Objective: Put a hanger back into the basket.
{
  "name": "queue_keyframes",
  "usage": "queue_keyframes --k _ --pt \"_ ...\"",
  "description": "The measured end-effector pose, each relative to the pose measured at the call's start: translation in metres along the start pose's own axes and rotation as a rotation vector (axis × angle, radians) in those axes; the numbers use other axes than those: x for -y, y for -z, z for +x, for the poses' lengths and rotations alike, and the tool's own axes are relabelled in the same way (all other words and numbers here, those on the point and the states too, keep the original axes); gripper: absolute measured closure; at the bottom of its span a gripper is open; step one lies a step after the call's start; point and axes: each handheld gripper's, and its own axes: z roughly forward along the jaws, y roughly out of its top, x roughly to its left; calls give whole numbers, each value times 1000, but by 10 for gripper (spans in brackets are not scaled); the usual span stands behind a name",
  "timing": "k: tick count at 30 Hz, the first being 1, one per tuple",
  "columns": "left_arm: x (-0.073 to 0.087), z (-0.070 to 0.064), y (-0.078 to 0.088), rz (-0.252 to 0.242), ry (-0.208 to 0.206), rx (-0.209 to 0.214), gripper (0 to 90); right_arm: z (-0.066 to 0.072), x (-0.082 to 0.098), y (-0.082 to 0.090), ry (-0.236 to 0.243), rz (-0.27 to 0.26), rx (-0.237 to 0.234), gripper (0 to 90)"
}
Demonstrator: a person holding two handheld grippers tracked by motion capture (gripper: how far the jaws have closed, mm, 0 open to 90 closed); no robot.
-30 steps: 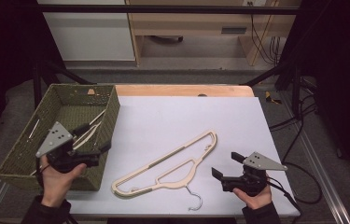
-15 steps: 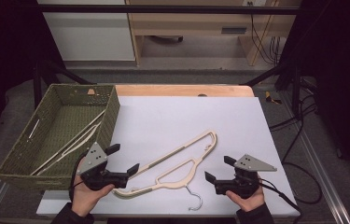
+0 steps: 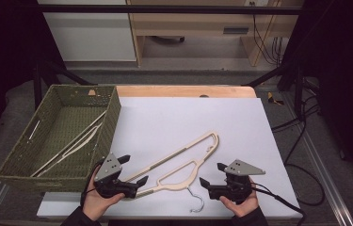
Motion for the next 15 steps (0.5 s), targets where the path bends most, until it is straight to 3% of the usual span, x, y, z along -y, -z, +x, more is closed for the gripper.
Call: queue_keyframes --k 8,15 --pt "4 2 -5 13 8 30 42 16 9 -18 2 71 -21 285" --pt "7 3 -8 25 6 35 30 23 22 -36 -29 139 -29 423"
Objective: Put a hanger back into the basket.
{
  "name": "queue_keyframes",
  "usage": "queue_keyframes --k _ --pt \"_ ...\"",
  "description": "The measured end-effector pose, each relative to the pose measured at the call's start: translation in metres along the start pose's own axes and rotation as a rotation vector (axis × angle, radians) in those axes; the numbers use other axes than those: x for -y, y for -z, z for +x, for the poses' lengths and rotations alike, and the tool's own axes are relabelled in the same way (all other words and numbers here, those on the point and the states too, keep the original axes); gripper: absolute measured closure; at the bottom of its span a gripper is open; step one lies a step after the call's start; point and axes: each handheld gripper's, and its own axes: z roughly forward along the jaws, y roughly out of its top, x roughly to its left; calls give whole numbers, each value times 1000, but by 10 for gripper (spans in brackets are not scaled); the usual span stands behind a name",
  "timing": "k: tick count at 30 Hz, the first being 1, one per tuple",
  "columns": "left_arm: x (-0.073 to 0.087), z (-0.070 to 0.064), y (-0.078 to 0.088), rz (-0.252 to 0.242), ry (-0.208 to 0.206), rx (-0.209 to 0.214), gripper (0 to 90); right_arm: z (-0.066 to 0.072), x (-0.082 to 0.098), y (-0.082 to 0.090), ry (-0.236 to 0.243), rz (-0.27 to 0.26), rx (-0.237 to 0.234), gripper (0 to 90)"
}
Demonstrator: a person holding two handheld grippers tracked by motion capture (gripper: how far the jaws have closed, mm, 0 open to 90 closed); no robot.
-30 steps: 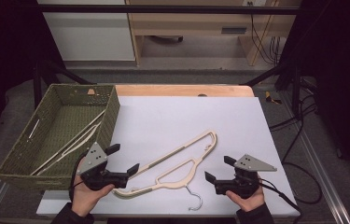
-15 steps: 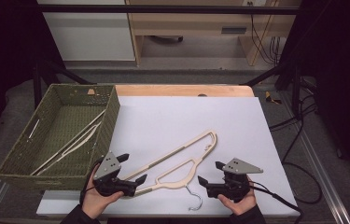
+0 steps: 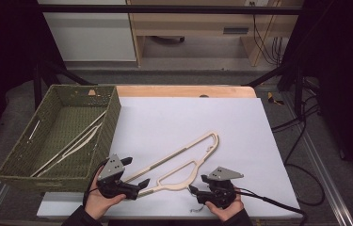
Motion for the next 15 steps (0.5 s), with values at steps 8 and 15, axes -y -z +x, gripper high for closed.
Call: queue_keyframes --k 8,15 --pt "2 2 -1 -1 15 8 31 5 7 -11 -16 51 -2 565" --pt "2 1 -3 0 17 9 32 8 10 -18 -26 72 -6 684"
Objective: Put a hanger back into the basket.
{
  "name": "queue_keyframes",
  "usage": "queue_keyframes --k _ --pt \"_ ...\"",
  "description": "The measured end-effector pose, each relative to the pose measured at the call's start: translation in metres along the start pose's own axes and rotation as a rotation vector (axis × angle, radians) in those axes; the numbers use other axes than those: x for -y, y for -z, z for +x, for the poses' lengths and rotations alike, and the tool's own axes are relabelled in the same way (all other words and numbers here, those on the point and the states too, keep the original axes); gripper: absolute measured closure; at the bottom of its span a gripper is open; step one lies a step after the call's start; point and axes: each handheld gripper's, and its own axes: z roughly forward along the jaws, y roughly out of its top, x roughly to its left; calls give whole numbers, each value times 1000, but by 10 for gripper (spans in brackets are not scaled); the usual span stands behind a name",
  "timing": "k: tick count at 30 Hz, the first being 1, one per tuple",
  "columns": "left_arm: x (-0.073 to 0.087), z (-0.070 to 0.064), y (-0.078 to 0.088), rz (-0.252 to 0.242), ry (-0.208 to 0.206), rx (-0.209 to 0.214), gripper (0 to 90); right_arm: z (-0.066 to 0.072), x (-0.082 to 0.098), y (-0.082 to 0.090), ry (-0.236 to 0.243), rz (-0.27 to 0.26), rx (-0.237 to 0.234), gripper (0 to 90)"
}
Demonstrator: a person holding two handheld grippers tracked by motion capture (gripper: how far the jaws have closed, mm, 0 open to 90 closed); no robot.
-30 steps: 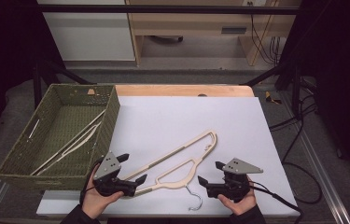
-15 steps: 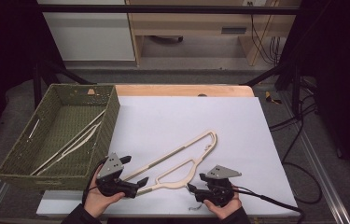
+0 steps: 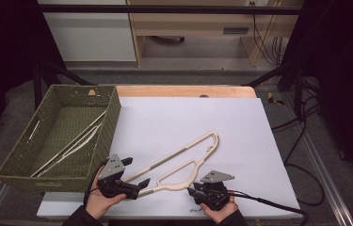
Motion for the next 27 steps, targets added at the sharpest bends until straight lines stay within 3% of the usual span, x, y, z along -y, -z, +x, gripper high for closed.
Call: queue_keyframes --k 5,7,12,21,27 --pt "0 -1 -1 4 -3 2 34 5 0 -3 -5 26 12 772" --pt "0 -1 -1 5 -1 2 34 3 1 -4 13 24 13 796" --pt "1 -2 -2 8 -1 3 37 5 1 -4 -6 37 15 867" --pt "1 -4 -4 13 -4 8 39 7 -2 -3 -67 46 18 888" --pt "0 -6 -5 16 -12 14 40 6 -4 0 -72 40 28 892"
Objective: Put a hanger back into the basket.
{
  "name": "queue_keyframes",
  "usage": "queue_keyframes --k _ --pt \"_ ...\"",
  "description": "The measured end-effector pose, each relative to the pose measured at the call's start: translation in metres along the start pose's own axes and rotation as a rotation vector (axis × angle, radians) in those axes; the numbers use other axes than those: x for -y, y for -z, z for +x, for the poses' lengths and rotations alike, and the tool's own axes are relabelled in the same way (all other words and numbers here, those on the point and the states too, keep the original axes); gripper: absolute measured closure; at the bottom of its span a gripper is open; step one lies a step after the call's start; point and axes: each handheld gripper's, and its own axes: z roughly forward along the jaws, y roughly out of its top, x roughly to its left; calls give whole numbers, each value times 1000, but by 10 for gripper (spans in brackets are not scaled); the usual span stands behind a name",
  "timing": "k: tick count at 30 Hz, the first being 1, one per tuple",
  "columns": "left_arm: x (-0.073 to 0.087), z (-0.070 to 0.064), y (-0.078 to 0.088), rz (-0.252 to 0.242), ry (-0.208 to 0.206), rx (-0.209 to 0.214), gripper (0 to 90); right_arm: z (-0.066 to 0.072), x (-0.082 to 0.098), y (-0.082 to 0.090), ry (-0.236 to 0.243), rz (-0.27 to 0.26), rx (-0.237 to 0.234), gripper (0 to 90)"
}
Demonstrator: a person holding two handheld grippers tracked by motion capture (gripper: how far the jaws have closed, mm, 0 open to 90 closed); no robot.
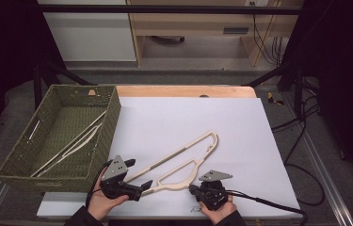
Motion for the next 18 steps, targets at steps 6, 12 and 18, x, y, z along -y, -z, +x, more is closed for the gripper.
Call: queue_keyframes --k 6,12,18 --pt "-1 -5 -5 13 -16 15 43 0 -5 3 13 -8 4 893" --pt "-7 -14 -14 35 -44 43 52 1 -11 7 9 -10 1 894" --pt "-17 -25 -26 69 -100 77 84 1 -15 10 25 -18 -4 894"
